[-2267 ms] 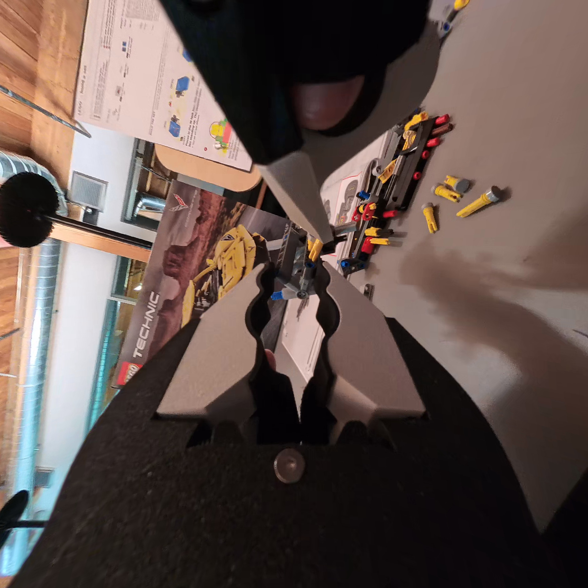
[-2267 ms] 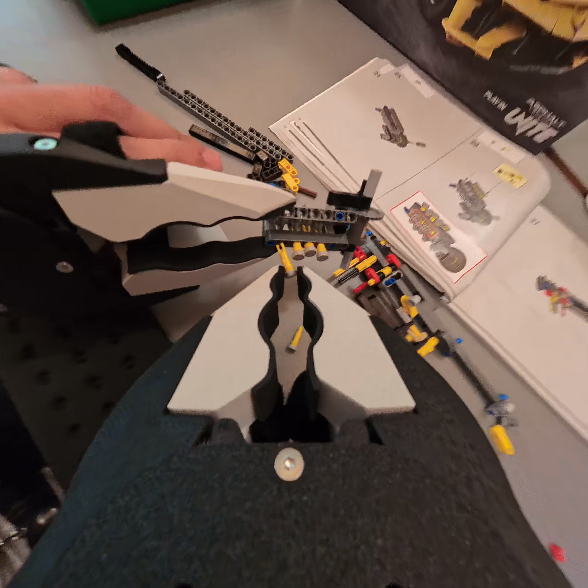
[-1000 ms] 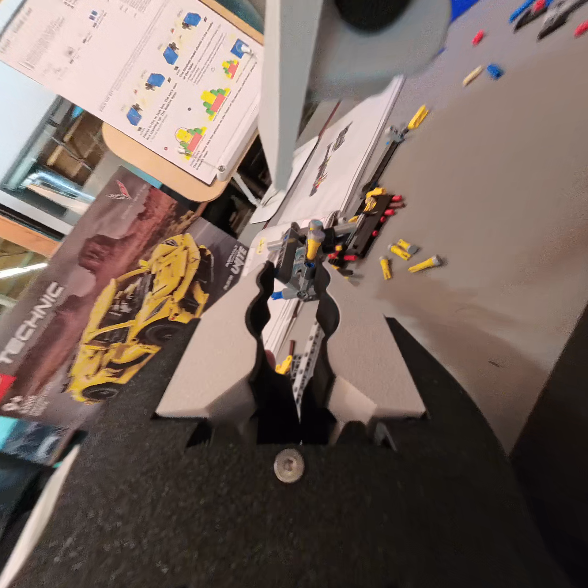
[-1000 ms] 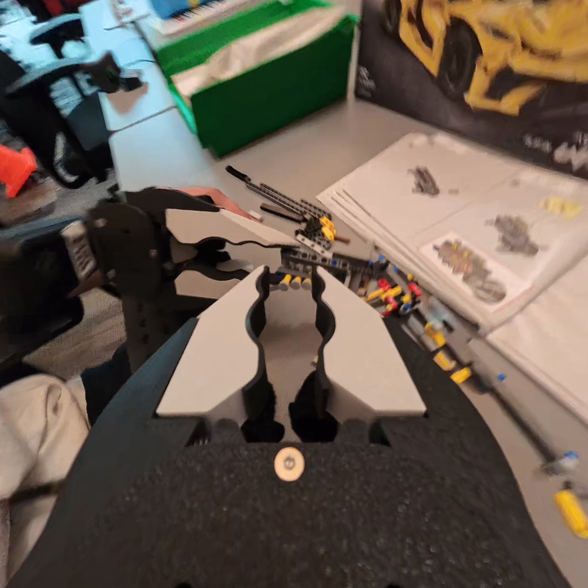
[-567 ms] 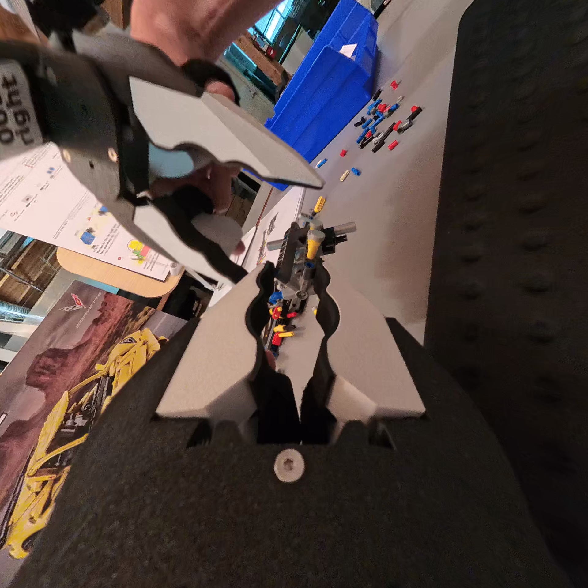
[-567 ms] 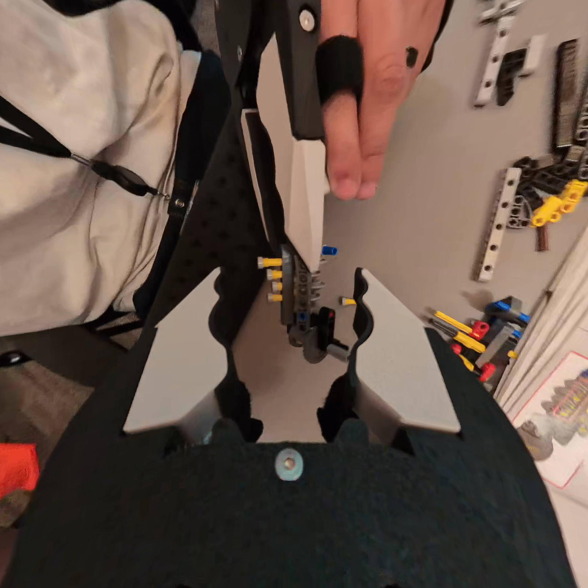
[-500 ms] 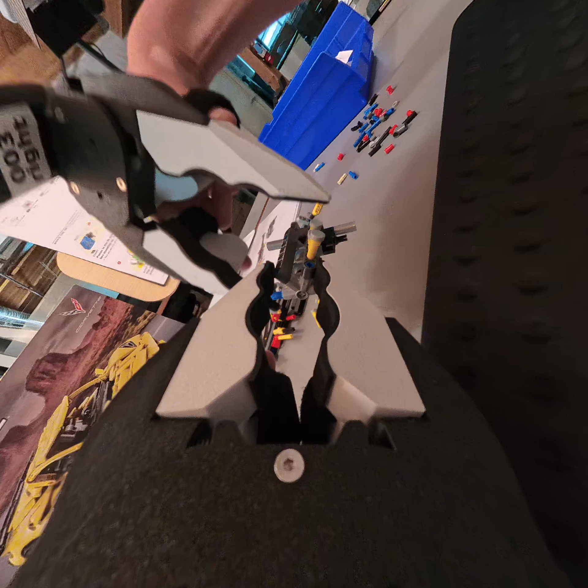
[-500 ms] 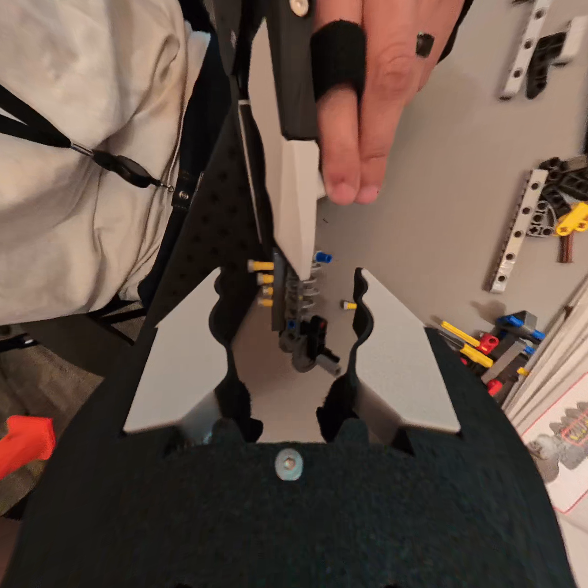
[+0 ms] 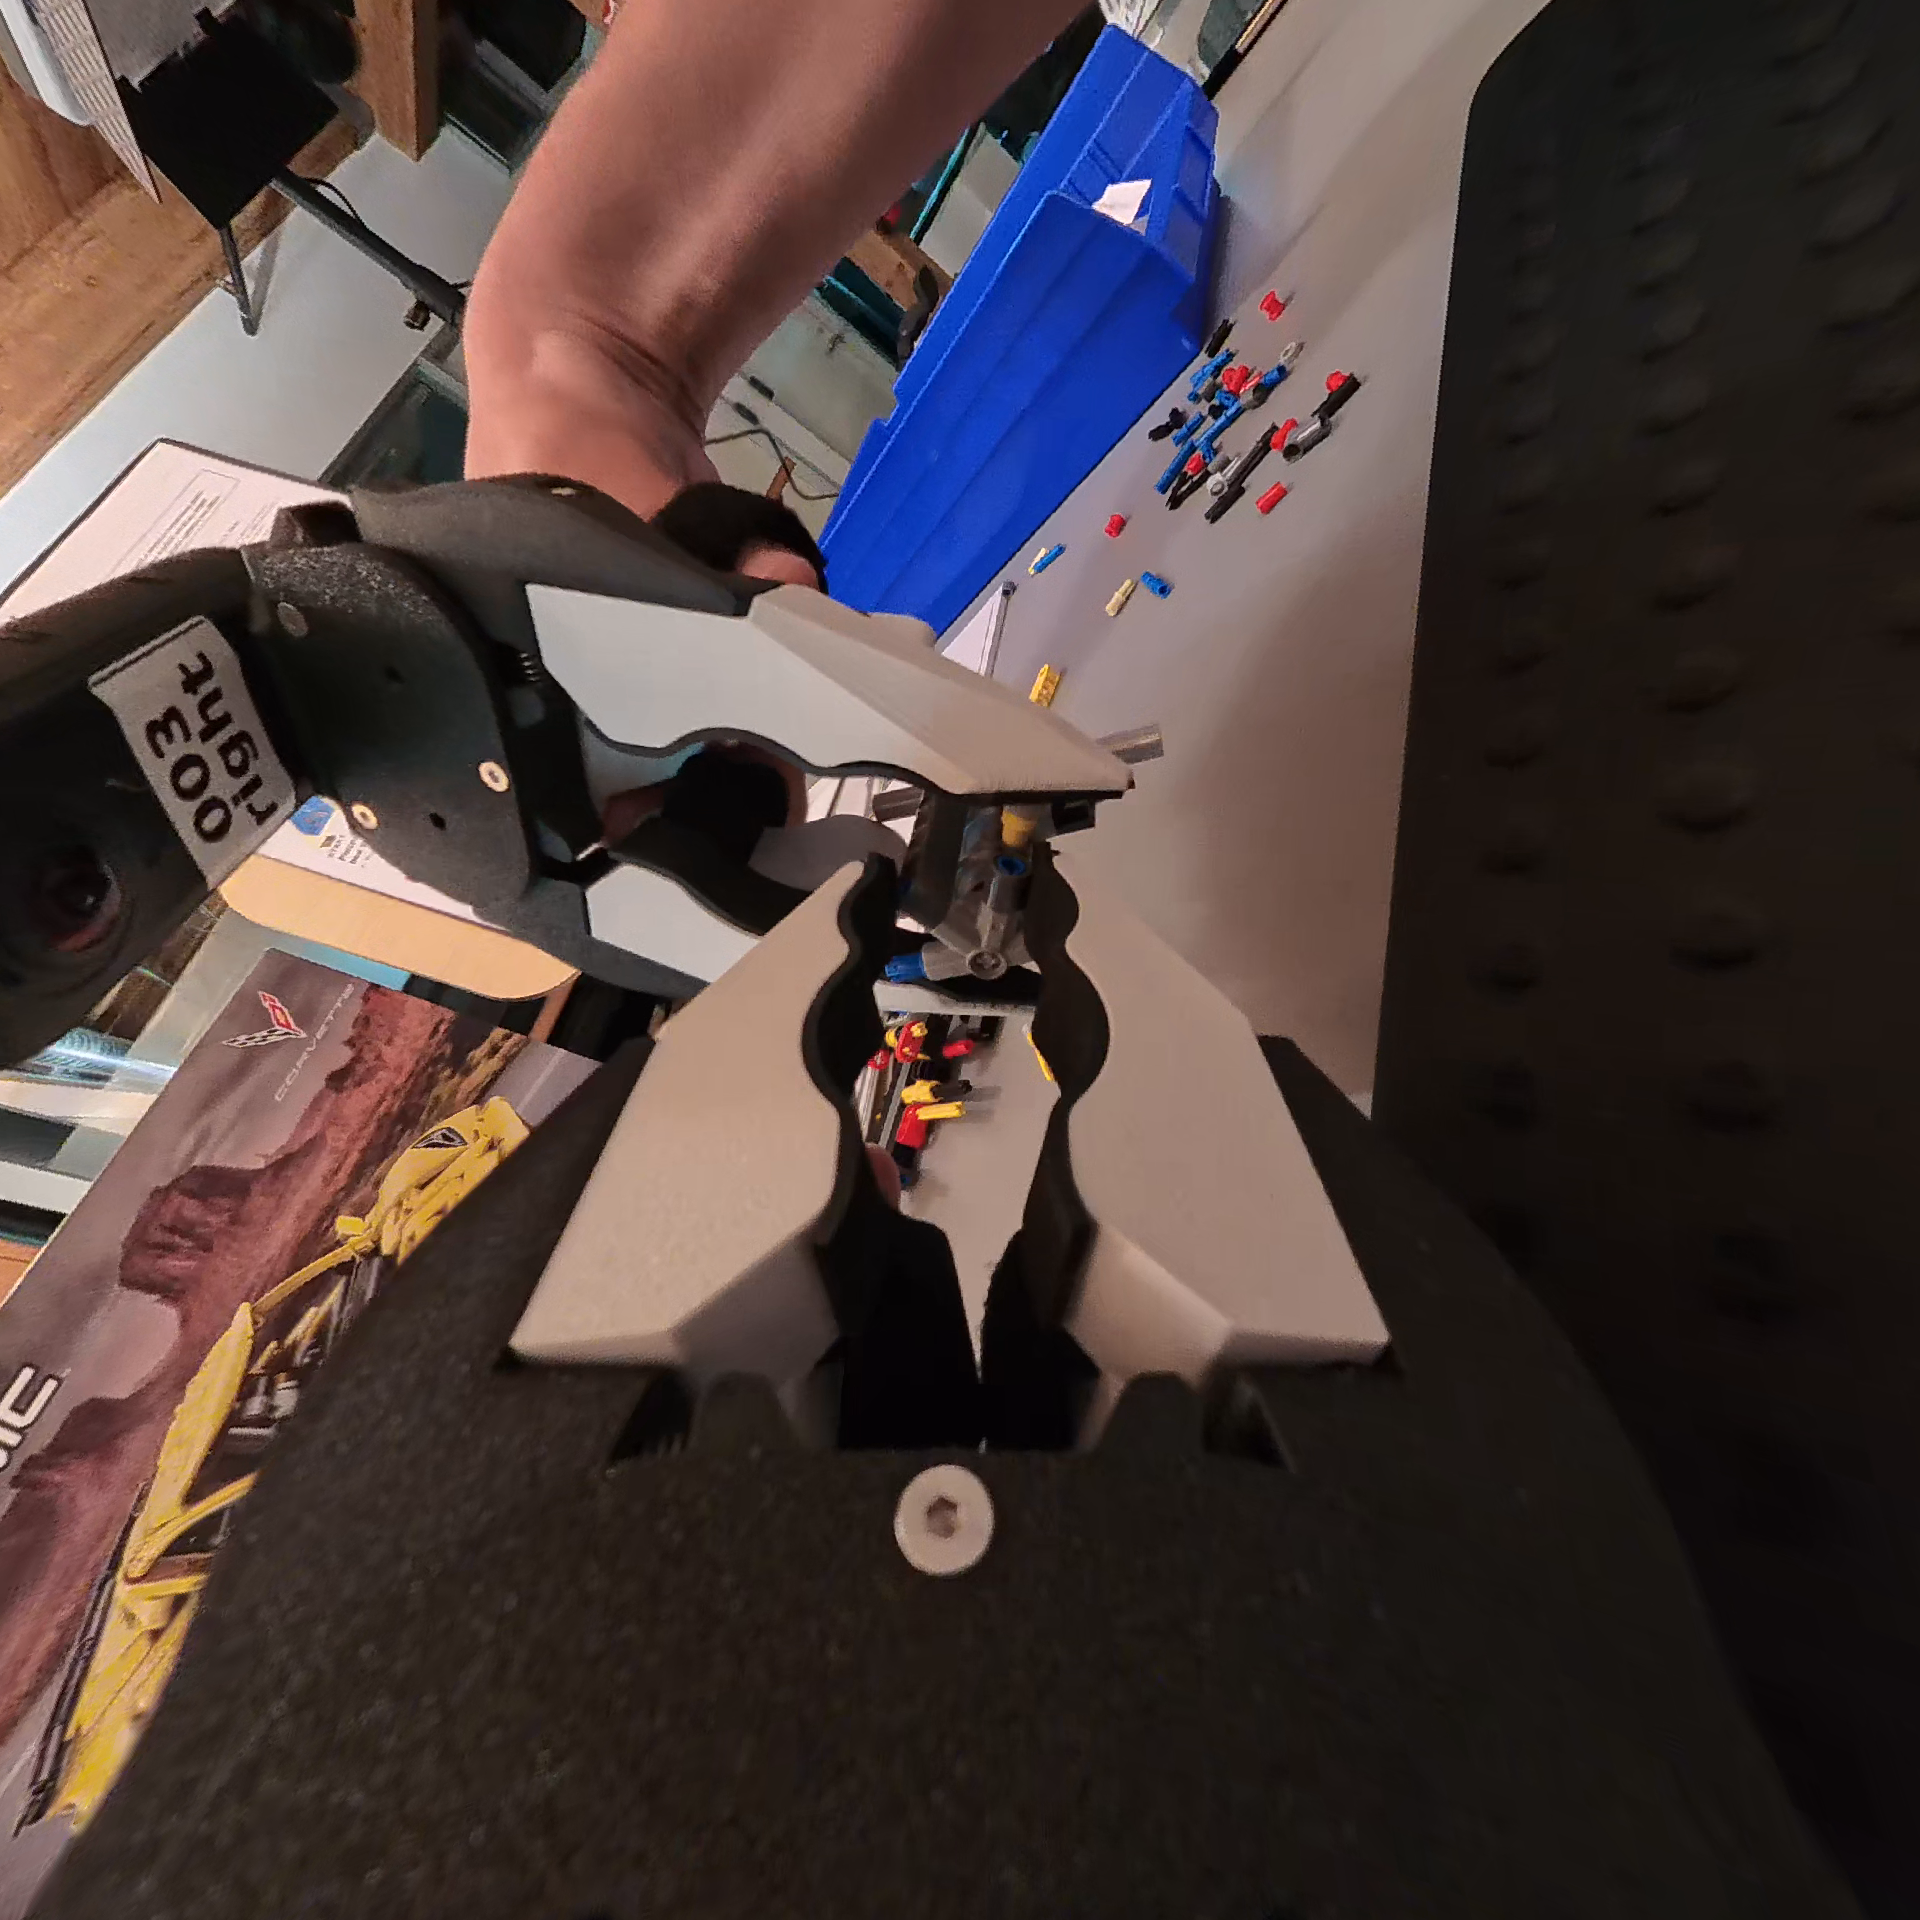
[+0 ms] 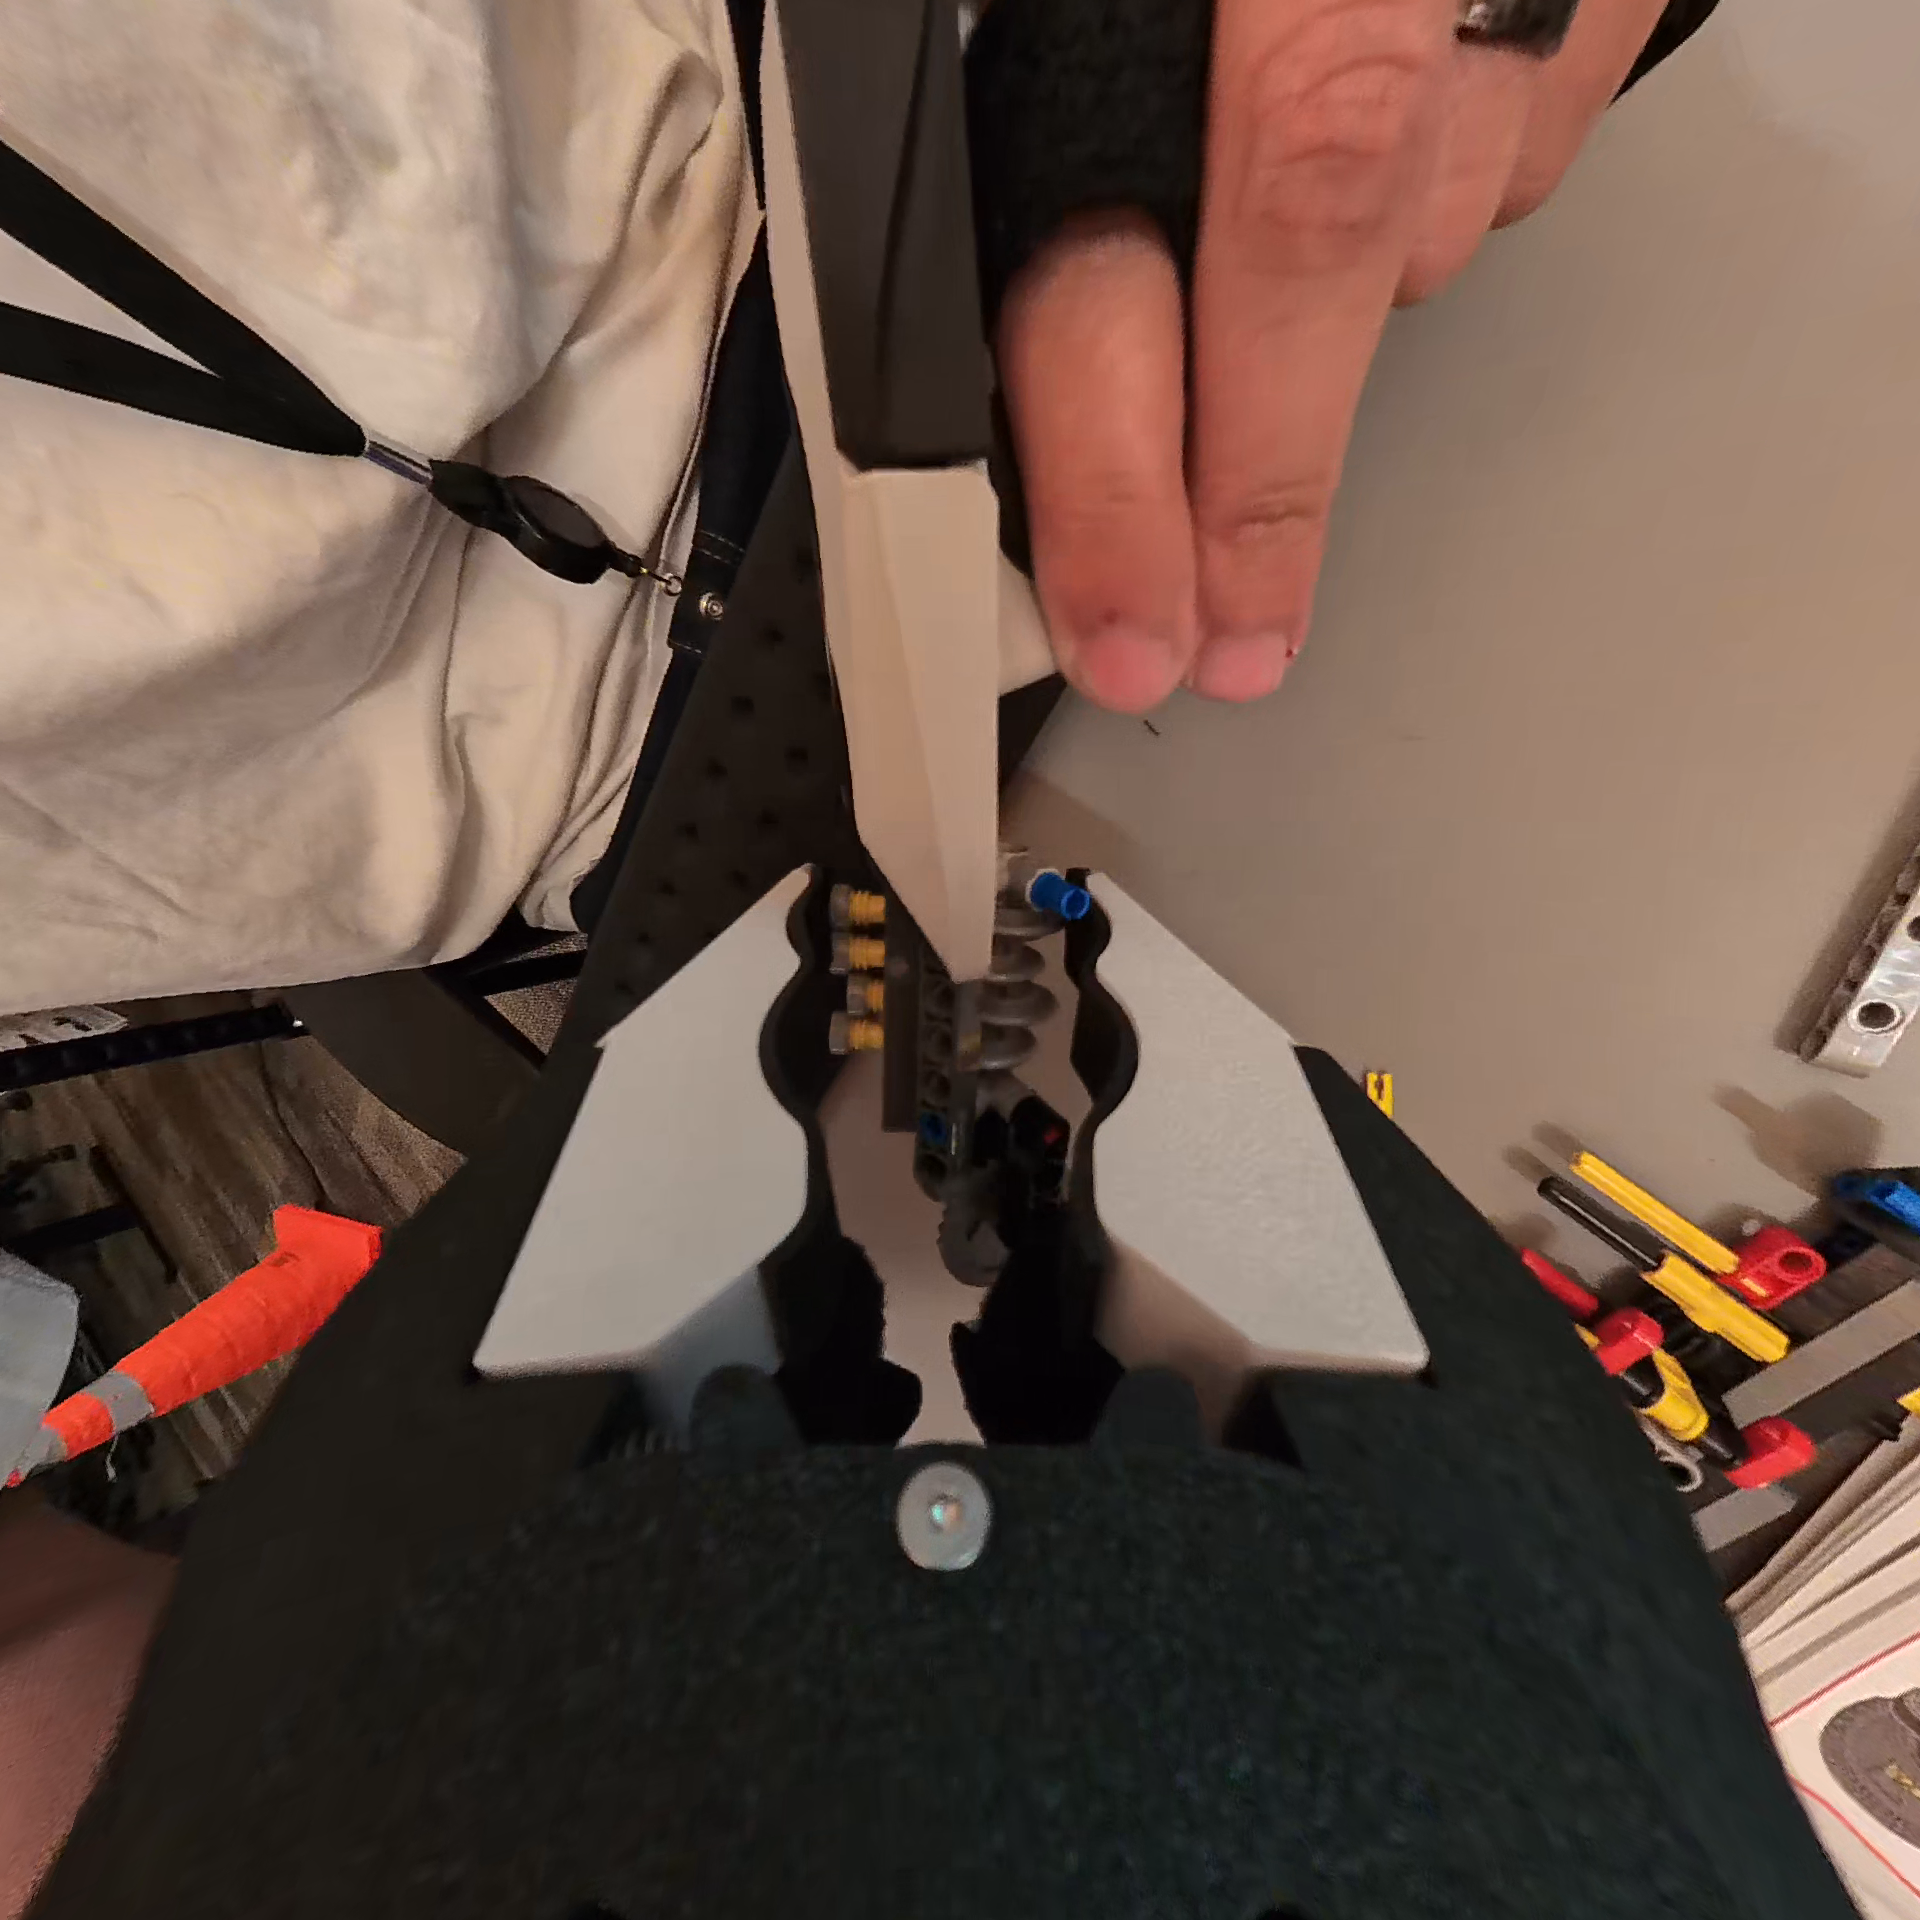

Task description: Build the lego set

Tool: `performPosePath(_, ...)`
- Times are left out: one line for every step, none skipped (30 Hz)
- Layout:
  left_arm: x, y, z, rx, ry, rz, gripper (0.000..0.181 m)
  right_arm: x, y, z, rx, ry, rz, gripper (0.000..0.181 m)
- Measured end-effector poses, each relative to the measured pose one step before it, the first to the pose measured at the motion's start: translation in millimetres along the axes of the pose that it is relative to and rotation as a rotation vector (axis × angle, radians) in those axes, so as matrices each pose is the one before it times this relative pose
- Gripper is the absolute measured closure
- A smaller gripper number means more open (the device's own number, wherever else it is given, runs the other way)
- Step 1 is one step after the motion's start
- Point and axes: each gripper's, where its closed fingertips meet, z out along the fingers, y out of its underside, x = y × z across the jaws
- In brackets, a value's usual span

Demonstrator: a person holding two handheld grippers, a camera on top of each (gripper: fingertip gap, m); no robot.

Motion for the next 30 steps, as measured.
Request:
performPosePath(0.65, 0.38, 0.23, -0.0049, -0.0018, 0.0120, 0.158, 0.41, 0.36, 0.82, 0.0002, 0.0001, -0.0052, 0.137)
performPosePath(0.81, 0.16, 0.21, -0.0046, -0.0029, 0.0143, 0.158, -0.11, 0.62, 0.87, -0.0009, -0.0057, -0.0015, 0.137)
performPosePath(0.99, 0.28, 0.42, -0.0058, -0.0017, 0.0134, 0.158, 0.50, 1.05, 1.08, -0.0060, 0.0014, -0.0100, 0.137)
performPosePath(1.15, 0.75, 0.53, -0.0064, 0.0007, 0.0116, 0.158, 0.97, 0.99, 1.04, -0.0059, 0.0047, -0.0090, 0.137)
performPosePath(1.00, 0.61, 0.42, -0.0043, 0.0012, 0.0086, 0.158, 0.55, 1.08, 0.92, -0.0091, 0.0008, -0.0005, 0.137)
performPosePath(0.69, 0.46, 0.30, -0.0034, 0.0016, 0.0058, 0.158, 0.74, 0.59, 0.62, -0.0066, 0.0055, -0.0087, 0.137)
performPosePath(0.30, 0.19, 0.00, -0.0018, -0.0010, 0.0057, 0.158, 0.20, 0.08, 0.28, -0.0040, 0.0016, -0.0062, 0.137)
performPosePath(0.15, -0.06, 0.04, -0.0005, -0.0012, 0.0033, 0.158, 0.25, 0.27, 0.10, -0.0036, 0.0030, -0.0075, 0.138)
performPosePath(0.49, -0.23, 0.18, 0.0005, 0.0016, 0.0007, 0.158, -0.13, 0.10, 0.29, -0.0008, -0.0004, -0.0080, 0.137)
performPosePath(0.33, -0.02, 0.23, -0.0017, 0.0012, 0.0022, 0.158, 0.09, 0.17, 0.28, 0.0017, -0.0011, -0.0057, 0.138)
performPosePath(0.39, -0.10, 0.22, -0.0009, 0.0003, 0.0031, 0.158, -0.13, 0.30, 0.24, 0.0032, -0.0061, -0.0026, 0.138)
performPosePath(0.56, -0.32, 0.24, -0.0001, 0.0017, 0.0011, 0.158, -0.53, 0.18, 0.55, 0.0064, -0.0108, 0.0003, 0.138)
performPosePath(0.64, -0.41, 0.27, -0.0008, 0.0029, 0.0003, 0.158, -0.67, 0.53, 0.52, 0.0022, -0.0131, 0.0052, 0.138)
performPosePath(0.64, -0.66, 0.30, 0.0005, 0.0019, 0.0024, 0.158, -0.89, 0.40, 0.86, 0.0027, -0.0144, 0.0013, 0.138)
performPosePath(0.40, -0.68, 0.23, -0.0004, -0.0018, 0.0063, 0.158, -0.45, 0.06, 0.44, 0.0062, -0.0113, 0.0006, 0.139)
performPosePath(-0.05, -0.25, 0.22, -0.0001, -0.0059, 0.0107, 0.158, 0.40, -0.08, 0.00, 0.0075, -0.0096, 0.0034, 0.141)
performPosePath(-0.49, 0.30, -0.04, -0.0028, -0.0068, 0.0085, 0.158, -0.26, -0.25, -0.01, 0.0117, -0.0138, 0.0059, 0.141)
performPosePath(0.00, 1.48, 0.34, -0.0089, 0.0011, -0.0020, 0.158, 1.12, -0.05, -0.07, 0.0104, -0.0034, 0.0026, 0.141)
performPosePath(0.51, 2.55, 0.62, -0.0116, 0.0044, 0.0003, 0.158, 2.93, 0.32, 0.47, 0.0025, 0.0141, -0.0049, 0.141)
performPosePath(-0.08, 3.55, 0.23, -0.0133, -0.0033, 0.0109, 0.158, 4.32, -0.39, -0.12, 0.0023, 0.0247, 0.0022, 0.141)
performPosePath(-1.17, 2.65, -0.27, -0.0043, -0.0073, 0.0024, 0.158, 2.29, -1.24, -1.02, 0.0086, 0.0042, 0.0372, 0.141)
performPosePath(-1.81, 0.26, -0.93, 0.0066, 0.0004, -0.0284, 0.158, -1.32, -2.17, -1.58, 0.0161, -0.0268, 0.0507, 0.140)
performPosePath(-2.57, -0.37, -0.87, 0.0058, 0.0046, -0.0438, 0.158, -1.32, -2.62, -3.33, 0.0201, -0.0173, 0.0225, 0.140)
performPosePath(-3.63, 1.16, -0.59, 0.0008, -0.0051, -0.0302, 0.158, 2.62, -5.34, -7.37, 0.0411, 0.0234, -0.0017, 0.134)
performPosePath(-4.82, 2.14, -1.17, 0.0003, -0.0123, -0.0211, 0.158, 4.61, -5.23, -11.08, 0.0488, 0.0430, -0.0105, 0.127)
performPosePath(-4.57, 2.11, -1.89, 0.0035, -0.0035, -0.0361, 0.158, 3.24, -5.40, -14.68, 0.0617, 0.0376, -0.0059, 0.125)
performPosePath(-3.16, 1.86, -2.20, 0.0071, 0.0133, -0.0569, 0.158, 1.75, -6.85, -17.04, 0.0800, 0.0269, 0.0055, 0.124)
performPosePath(-2.15, 2.85, -1.94, 0.0031, 0.0212, -0.0643, 0.157, 4.48, -7.85, -18.56, 0.0940, 0.0423, 0.0076, 0.124)
performPosePath(-3.73, 2.87, -1.97, 0.0004, 0.0099, -0.0559, 0.157, 8.32, -8.93, -19.10, 0.1109, 0.0644, 0.0034, 0.126)
performPosePath(-5.14, 1.50, -2.25, 0.0069, 0.0000, -0.0441, 0.157, 7.40, -9.16, -18.00, 0.1237, 0.0555, 0.0093, 0.129)
